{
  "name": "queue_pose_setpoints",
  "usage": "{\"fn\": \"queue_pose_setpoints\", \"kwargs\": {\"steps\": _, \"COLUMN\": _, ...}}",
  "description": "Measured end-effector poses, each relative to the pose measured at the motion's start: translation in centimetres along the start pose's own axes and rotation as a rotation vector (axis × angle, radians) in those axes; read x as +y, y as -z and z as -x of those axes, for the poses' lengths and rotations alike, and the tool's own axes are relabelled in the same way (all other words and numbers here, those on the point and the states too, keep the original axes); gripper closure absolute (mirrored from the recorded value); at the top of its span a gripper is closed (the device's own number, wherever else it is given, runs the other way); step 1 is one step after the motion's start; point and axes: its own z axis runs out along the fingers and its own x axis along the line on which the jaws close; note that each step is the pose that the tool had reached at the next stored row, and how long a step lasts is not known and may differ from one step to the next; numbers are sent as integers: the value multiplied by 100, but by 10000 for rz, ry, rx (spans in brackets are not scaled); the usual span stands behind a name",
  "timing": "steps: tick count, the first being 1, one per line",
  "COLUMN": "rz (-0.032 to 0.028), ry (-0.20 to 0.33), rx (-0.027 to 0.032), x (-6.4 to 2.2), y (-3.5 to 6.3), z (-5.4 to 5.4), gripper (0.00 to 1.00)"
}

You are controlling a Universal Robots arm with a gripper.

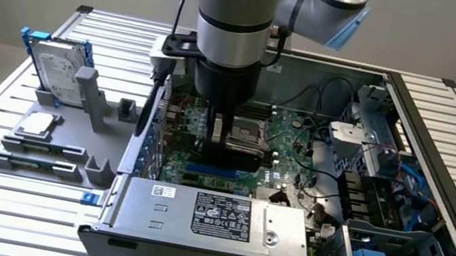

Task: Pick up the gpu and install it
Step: 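Insert the gpu into the slot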

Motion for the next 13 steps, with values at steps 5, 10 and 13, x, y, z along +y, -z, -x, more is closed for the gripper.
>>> {"fn": "queue_pose_setpoints", "kwargs": {"steps": 5, "rz": -12, "ry": 0, "rx": -1, "x": 12, "y": -55, "z": -2, "gripper": 74}}
{"fn": "queue_pose_setpoints", "kwargs": {"steps": 10, "rz": -11, "ry": 0, "rx": -2, "x": 16, "y": -100, "z": -5, "gripper": 74}}
{"fn": "queue_pose_setpoints", "kwargs": {"steps": 13, "rz": -11, "ry": -2, "rx": -15, "x": 18, "y": -126, "z": -7, "gripper": 74}}
